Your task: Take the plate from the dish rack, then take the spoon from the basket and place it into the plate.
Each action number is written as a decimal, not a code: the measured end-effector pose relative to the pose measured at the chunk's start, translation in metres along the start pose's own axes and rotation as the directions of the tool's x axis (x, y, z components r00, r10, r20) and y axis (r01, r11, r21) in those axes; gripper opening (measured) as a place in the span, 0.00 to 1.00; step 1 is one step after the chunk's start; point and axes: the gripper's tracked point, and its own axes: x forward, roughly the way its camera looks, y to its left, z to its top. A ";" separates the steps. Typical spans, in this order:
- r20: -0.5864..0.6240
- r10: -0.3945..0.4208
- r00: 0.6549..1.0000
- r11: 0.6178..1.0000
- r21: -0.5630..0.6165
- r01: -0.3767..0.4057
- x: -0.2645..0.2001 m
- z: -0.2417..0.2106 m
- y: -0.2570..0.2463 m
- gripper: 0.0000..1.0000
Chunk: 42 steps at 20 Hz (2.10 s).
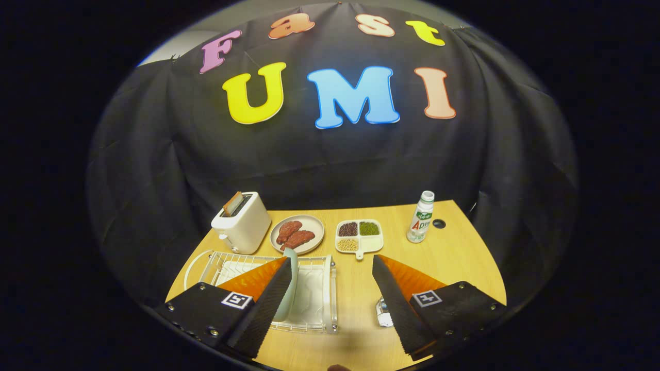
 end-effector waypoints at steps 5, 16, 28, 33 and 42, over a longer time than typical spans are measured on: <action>-0.217 0.047 0.975 0.994 0.104 -0.024 0.023 -0.032 0.030 0.93; -0.428 -0.124 0.895 0.992 -0.018 0.129 0.082 -0.071 0.061 0.84; -0.494 -0.345 0.798 0.938 -0.201 0.281 0.097 -0.085 0.061 0.15; -0.458 -0.447 0.769 0.890 -0.318 0.327 0.092 -0.067 0.072 0.15; -0.363 -0.477 0.800 0.863 -0.366 0.349 0.074 -0.017 0.068 0.15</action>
